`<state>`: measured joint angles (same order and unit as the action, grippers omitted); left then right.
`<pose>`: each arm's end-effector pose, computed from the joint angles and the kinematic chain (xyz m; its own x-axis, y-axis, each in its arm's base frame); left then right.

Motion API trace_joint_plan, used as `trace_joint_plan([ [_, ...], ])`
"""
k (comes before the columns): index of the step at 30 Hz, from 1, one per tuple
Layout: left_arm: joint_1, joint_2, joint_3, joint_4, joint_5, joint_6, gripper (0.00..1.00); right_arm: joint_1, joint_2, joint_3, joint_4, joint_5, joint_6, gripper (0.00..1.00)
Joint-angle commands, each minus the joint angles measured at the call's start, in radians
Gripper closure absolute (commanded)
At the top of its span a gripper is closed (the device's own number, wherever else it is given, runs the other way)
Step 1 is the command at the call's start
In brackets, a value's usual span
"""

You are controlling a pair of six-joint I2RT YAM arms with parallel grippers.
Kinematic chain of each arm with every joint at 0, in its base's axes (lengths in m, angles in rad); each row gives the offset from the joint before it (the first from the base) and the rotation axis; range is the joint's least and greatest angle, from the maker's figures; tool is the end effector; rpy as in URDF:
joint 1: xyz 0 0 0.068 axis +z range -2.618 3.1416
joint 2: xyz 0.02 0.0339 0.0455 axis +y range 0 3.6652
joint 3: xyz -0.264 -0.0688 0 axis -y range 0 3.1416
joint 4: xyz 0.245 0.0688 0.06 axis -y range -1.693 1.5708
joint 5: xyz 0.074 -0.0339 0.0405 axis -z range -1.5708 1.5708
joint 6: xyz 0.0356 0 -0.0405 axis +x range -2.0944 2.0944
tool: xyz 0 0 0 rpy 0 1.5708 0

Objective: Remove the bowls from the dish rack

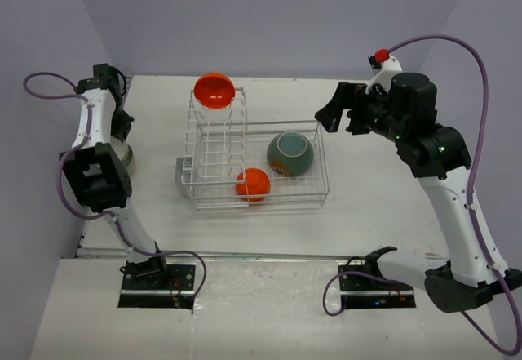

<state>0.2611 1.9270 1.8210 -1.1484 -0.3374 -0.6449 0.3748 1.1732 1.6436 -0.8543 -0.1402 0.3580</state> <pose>0.3791 0.1135 0.2924 -0.5275 -0.7281 -0.4378 -0.8261 0.5598 0.0644 0.1939 0.0816 0.4805 -0.4957 0.1778 -0.8501 -0.3303 0.8666 0.3739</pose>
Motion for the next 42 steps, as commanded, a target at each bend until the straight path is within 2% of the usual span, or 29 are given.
trace_joint_plan([
  [1,0.026,-0.019,-0.009,0.081,-0.052,0.031,1.0,0.006,-0.01,0.009,0.014,0.024,-0.001,0.01],
  [16,0.032,0.024,-0.069,0.104,-0.072,0.053,1.0,0.006,-0.026,0.002,0.021,0.03,0.025,0.01],
  [22,0.041,0.044,-0.034,0.099,-0.066,0.064,1.0,0.006,-0.043,-0.021,0.024,0.027,0.039,0.01],
  [25,0.044,0.035,-0.026,0.118,-0.043,0.064,0.86,0.006,-0.052,-0.031,0.026,0.025,0.052,0.01],
  [27,0.046,0.032,-0.025,0.119,-0.034,0.06,0.71,0.006,-0.055,-0.034,0.023,0.025,0.055,0.01],
  [29,0.046,0.024,-0.023,0.13,-0.015,0.051,0.61,0.006,-0.058,-0.036,0.017,0.019,0.056,0.01],
  [31,0.046,0.02,-0.02,0.137,0.006,0.042,0.55,0.007,-0.06,-0.036,0.014,0.021,0.056,0.01],
  [39,0.046,-0.049,0.084,0.144,0.113,-0.004,0.54,0.009,-0.04,0.004,-0.014,0.047,0.033,0.01],
  [42,0.046,-0.103,0.136,0.166,0.231,-0.039,0.54,0.01,-0.026,0.028,-0.04,0.076,0.032,0.01],
])
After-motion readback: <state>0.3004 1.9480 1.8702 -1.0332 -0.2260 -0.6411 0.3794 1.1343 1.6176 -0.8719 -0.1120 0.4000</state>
